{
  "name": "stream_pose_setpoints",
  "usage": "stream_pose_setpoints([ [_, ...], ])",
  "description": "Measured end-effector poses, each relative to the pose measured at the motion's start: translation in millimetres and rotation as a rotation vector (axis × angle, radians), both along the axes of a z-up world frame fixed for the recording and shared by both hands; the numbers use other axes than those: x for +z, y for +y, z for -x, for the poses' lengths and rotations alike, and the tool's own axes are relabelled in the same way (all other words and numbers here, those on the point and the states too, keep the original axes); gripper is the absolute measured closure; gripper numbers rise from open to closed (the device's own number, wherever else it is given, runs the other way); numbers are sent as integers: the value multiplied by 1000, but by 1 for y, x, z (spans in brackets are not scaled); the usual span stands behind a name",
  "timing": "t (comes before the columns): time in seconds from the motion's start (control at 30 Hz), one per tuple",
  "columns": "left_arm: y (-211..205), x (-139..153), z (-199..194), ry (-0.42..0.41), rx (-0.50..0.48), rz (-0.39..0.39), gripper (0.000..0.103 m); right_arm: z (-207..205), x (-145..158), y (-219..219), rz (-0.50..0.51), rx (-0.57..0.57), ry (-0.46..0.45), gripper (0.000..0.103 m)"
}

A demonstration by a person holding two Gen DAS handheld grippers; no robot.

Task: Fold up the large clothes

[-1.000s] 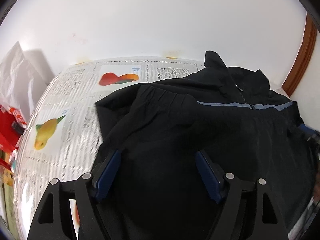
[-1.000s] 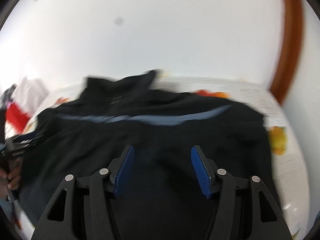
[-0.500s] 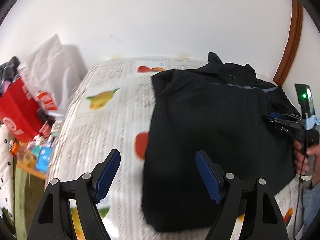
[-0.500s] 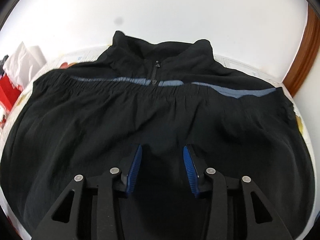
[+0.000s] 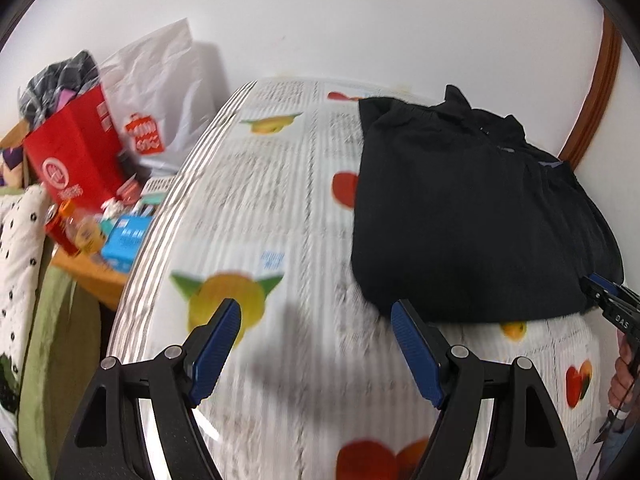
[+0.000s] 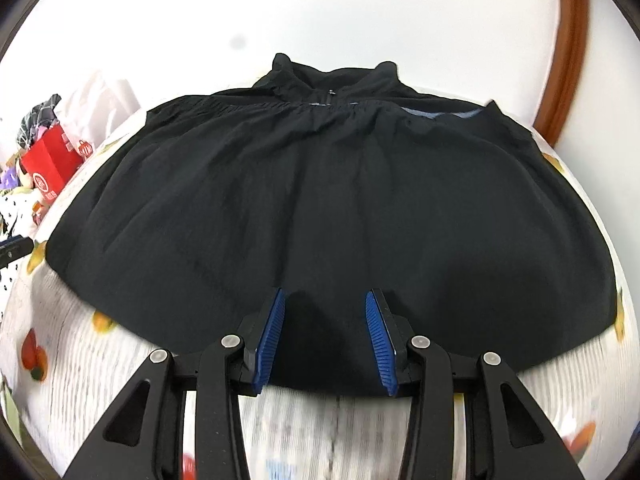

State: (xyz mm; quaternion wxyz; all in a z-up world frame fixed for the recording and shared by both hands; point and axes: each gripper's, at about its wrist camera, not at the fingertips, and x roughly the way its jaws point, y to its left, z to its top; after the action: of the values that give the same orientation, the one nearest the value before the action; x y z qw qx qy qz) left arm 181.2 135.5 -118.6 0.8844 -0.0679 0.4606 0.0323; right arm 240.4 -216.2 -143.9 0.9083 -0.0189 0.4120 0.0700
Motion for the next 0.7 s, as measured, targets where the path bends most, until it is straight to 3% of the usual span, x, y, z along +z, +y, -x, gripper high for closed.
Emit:
stream_pose_setpoints([
  [0.17,9,-9,23,32,29,-1,27,23,-13,2,43,32,53,61],
  [0.3,14,-15,37,47,30,-9,27,39,-3,22,66,92,18,61],
  [0.47,21,-20,47,60,40,-24,27,42,7,85,136,250,-53,46],
  [0.7,32,-25,51,77,44,4,27,25,-6,179,246,480,-77,41],
])
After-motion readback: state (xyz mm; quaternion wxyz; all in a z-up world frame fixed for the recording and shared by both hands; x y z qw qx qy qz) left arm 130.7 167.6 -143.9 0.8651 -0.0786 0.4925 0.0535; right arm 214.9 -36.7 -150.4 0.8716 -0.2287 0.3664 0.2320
